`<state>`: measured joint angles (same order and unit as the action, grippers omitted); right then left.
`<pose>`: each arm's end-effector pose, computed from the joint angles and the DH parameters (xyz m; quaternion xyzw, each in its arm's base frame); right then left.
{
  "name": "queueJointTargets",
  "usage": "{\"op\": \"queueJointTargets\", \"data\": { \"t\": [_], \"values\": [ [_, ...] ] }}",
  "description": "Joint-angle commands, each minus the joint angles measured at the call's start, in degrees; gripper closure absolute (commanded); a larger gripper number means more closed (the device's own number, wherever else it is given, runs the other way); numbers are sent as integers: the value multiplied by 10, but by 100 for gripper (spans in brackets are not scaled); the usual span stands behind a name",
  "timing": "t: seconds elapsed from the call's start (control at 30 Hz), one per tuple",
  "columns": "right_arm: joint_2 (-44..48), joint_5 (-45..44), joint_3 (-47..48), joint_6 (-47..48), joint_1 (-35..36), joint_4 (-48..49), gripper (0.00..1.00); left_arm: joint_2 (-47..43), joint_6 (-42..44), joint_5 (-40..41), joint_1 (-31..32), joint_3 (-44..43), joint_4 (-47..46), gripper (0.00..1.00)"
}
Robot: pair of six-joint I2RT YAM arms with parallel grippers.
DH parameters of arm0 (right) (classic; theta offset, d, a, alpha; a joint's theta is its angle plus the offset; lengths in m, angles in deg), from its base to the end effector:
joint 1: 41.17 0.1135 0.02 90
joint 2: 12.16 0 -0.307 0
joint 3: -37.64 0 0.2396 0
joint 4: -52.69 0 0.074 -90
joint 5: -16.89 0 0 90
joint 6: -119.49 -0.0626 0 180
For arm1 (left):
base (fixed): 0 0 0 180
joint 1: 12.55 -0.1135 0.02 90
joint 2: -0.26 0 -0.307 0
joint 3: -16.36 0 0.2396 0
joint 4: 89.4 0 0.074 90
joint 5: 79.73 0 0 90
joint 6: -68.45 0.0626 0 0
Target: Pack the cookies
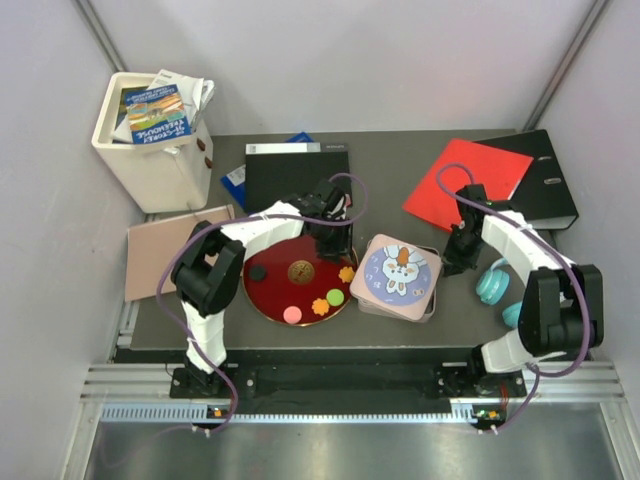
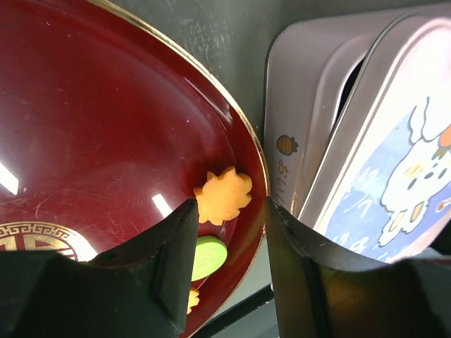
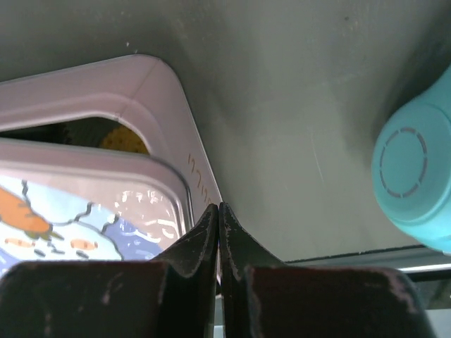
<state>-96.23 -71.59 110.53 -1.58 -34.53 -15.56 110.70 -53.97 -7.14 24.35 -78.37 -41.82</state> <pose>0.2465 0.0304 0.2381 0.2095 0.9734 0.0423 0.0829 0.3230 -0.2659 0.2168 0.0725 0.9596 -0.2510 0.1041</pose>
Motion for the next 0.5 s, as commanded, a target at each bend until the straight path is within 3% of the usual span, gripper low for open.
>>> {"op": "queueJointTargets", "data": {
  "t": [0.0,0.47],
  "values": [
    [-29,-4,21,0,6,35,100,-1,24,20,6,-5,18,52],
    [-94,-6,94,-14,6,37,100,-21,41,0,18,2,37,53]
  ]
}}
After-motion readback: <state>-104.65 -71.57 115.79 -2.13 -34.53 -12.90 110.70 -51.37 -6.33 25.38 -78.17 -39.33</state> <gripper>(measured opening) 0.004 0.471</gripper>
